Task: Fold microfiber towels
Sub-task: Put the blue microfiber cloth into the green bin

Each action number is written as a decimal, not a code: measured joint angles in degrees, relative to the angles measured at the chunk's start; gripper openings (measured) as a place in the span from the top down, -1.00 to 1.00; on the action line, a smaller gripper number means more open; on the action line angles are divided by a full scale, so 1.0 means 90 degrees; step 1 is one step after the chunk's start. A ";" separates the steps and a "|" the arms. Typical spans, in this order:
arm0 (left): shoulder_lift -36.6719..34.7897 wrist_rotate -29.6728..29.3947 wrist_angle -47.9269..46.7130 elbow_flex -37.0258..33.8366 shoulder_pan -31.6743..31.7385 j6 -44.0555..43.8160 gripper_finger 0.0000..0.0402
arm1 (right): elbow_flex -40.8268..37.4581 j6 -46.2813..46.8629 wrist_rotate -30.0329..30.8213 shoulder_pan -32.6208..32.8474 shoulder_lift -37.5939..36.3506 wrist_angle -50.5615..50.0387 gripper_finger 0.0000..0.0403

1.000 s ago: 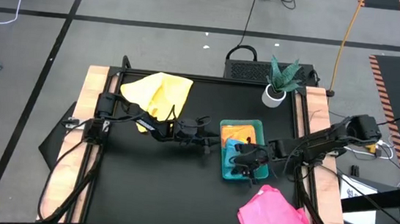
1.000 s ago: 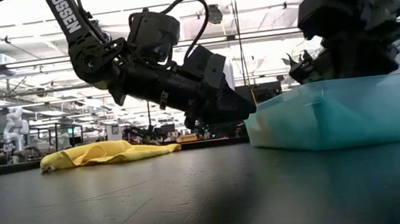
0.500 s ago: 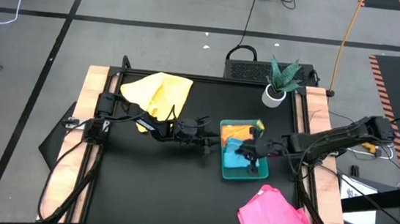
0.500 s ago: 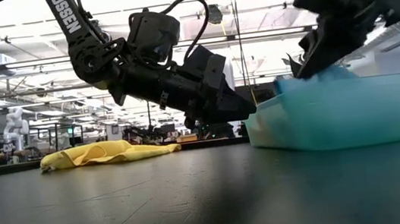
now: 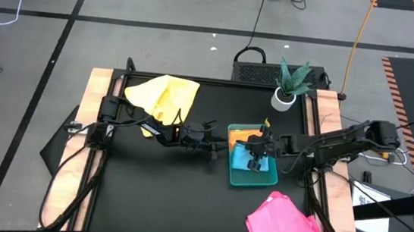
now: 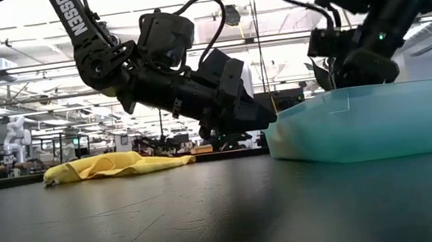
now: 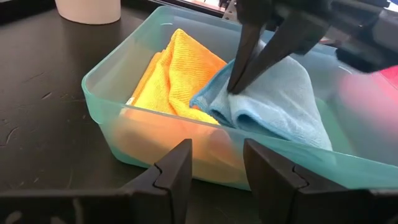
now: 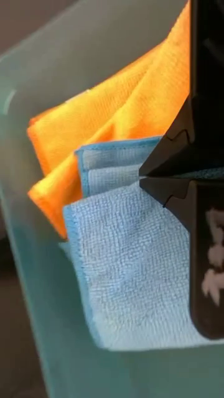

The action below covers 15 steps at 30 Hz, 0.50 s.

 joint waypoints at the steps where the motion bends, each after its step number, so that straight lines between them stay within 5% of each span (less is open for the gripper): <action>1: 0.0000 0.0000 0.0000 0.0000 0.0000 0.0001 0.28 | 0.0000 -0.0010 -0.0002 0.0000 0.0063 -0.0006 1.00; 7: 0.0000 0.0000 -0.0005 -0.0001 0.0000 0.0002 0.28 | 0.0000 -0.0397 -0.0016 0.0019 0.0080 0.0085 0.92; 15: 0.0000 0.0000 -0.0025 -0.0001 0.0000 0.0002 0.28 | 0.0000 -0.0345 -0.0017 -0.0029 -0.0484 0.0054 0.47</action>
